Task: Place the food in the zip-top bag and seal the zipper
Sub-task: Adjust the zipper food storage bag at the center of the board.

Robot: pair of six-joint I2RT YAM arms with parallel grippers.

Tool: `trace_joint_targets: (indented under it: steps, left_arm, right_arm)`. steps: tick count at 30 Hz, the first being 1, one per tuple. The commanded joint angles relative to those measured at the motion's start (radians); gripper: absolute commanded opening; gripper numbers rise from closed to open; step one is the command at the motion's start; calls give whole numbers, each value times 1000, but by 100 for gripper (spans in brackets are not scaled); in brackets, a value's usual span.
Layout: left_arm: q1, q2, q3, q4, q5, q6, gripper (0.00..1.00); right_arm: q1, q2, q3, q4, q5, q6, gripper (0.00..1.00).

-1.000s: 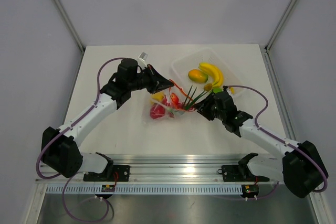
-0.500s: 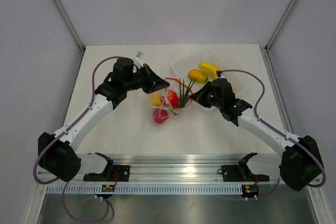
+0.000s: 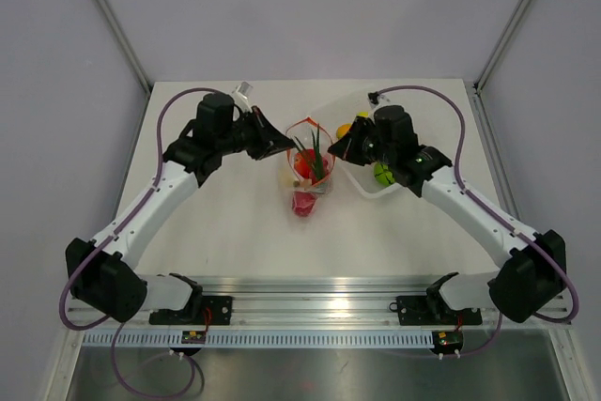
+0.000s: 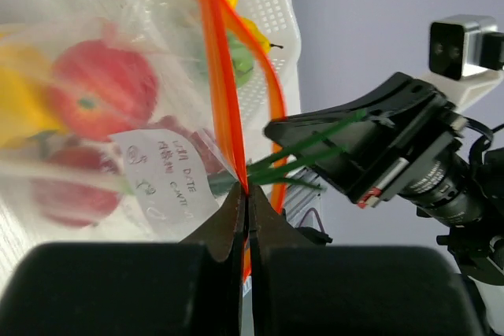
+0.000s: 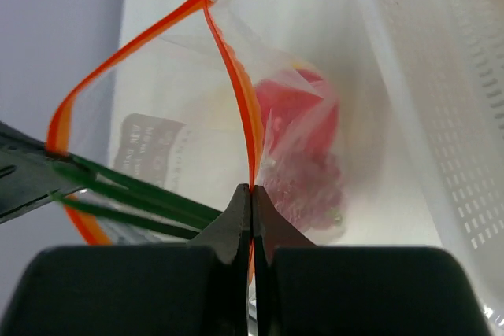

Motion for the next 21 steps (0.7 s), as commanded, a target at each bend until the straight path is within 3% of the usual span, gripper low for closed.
trace_joint_targets:
  steps: [1,5,11,15,21]
  left_arm:
    - [-2,97,-43,77,45,25,0]
    - [-7,129,-16,67,82,36,0]
    - [-9,33,131,-26,50,79,0]
    - [-12,25,90,7,41,65,0]
    - [-36,143,36,21,48,54,0]
  right_arm:
    - [-3,115,-12,-50,9,-62,0]
    - [0,78,26,-33,-28,-56,0]
    - [0,-15,133,-142,-15,-118,0]
    - [0,-48,98,-134,-11,-111,0]
    - [0,47,91,-186,-17,-145,0]
